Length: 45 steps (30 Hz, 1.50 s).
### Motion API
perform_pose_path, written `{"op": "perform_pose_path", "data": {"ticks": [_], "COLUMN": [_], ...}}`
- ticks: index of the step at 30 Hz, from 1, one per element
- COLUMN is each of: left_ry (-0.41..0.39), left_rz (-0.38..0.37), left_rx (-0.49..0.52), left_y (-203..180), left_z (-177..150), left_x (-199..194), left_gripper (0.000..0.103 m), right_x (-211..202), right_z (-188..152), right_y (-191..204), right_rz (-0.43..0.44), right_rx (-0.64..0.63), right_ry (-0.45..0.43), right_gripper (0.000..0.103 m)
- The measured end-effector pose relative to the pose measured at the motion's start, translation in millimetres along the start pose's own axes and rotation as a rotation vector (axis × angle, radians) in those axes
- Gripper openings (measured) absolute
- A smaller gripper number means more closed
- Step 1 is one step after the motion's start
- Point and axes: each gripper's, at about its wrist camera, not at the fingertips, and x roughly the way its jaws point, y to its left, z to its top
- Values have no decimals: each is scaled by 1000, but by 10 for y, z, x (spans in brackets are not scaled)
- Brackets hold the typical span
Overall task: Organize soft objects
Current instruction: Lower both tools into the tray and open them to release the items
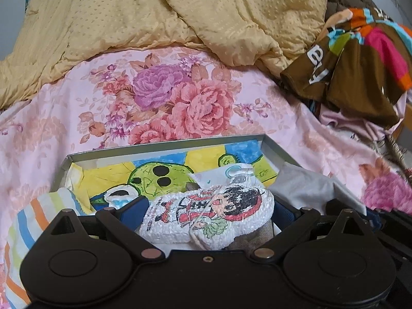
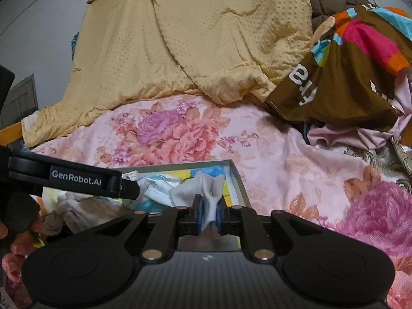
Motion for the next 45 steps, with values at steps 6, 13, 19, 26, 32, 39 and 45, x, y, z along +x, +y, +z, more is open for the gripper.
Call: {"op": "perform_pose_path", "data": {"ticks": [6,13,19,26,32,39,45], "left_ry": [13,38,45,45,39,-13,-78], "left_rz": [-1,-9,-9,-6,-11,-3,28], "left_rx": [1,-64,-79,-84,-108,-122,-145], "left_y": [-13,53,57,54,70,114,163], "left_z": [-16,-47,-57,-77,-140,-269,-502], "left_x": [37,64,54,-8,-144,-429,-805], "left_gripper": [98,99,99,102,102,102,102], "right_x": [24,20,42,16,-102,-355,-659], "right_z": [-10,-2,7,6,-5,-31,-67], "right_y": [-49,-73,-100,-134,-138,-132,-29], "right_rz": [-12,-22,-23,-10,-4,-13,-31], "right_rx": [20,15,25,43,46,42,-5], "right_ry": [22,36,67,79,77,45,6], "right_gripper": [32,51,58,73,86,95,100]}}
